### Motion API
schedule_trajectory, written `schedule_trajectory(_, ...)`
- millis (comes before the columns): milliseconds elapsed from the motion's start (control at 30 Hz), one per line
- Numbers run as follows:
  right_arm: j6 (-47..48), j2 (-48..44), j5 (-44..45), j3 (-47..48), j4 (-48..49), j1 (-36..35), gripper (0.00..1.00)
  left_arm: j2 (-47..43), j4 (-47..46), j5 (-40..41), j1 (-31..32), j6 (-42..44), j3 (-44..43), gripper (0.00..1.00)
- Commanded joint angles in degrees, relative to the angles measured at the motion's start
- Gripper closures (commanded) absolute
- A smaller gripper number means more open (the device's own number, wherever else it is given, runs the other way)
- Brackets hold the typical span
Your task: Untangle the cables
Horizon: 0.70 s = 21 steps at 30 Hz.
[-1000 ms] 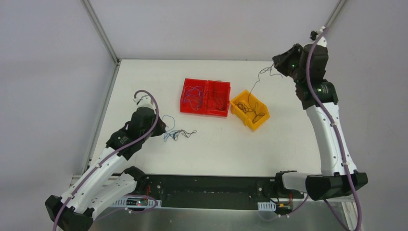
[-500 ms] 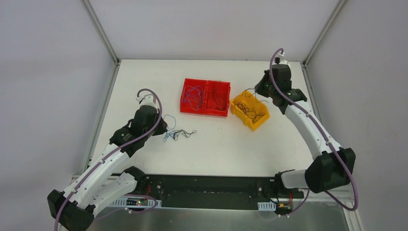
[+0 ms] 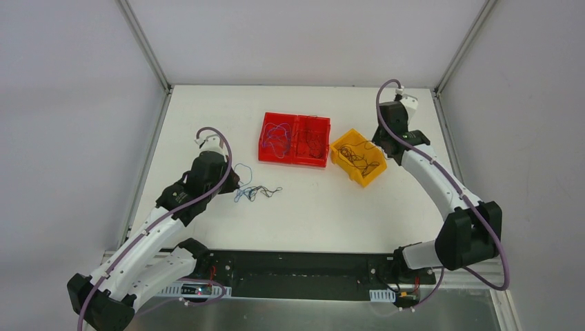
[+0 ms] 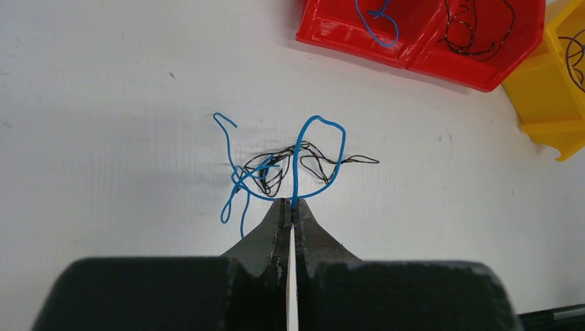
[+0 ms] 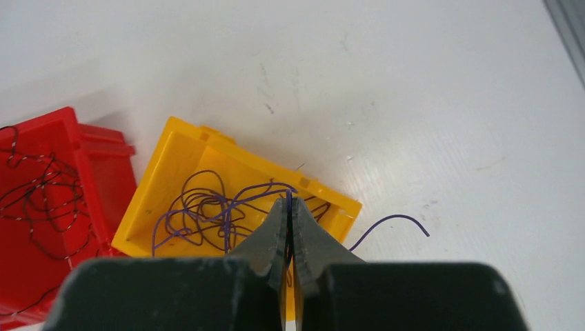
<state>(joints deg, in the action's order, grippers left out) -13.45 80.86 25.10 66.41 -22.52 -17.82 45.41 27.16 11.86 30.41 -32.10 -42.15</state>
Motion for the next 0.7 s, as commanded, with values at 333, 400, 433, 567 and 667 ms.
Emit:
schedule_trajectory(333, -3.6, -3.9, 14.2, 1.4, -2.9, 3.3, 1.00, -2.8, -1.5, 0.9, 0.4, 1.8, 1.2, 1.00)
schedule_trajectory(400, -3.5, -3.9, 13.3, 1.7, -2.7, 3.3, 1.00, -3.5, -1.5, 1.2, 0.4, 2.1, 1.3, 1.00)
schedule_trajectory(433, -3.3, -3.9, 12.5, 1.7, -2.5, 3.2, 1.00, -3.6, -1.4, 1.3, 0.4, 2.2, 1.4, 1.00)
schedule_trajectory(567, -0.5, -3.1, 8.1, 1.4, -0.4, 1.1, 1.00, -3.1, -1.6, 1.2, 0.3, 2.1, 1.4, 1.00)
schedule_trajectory(667, 0.7, -1.2, 4.5, 1.1, 0.8, -0.9, 1.00, -2.3, -1.6, 0.9, 0.4, 2.0, 1.0, 1.00)
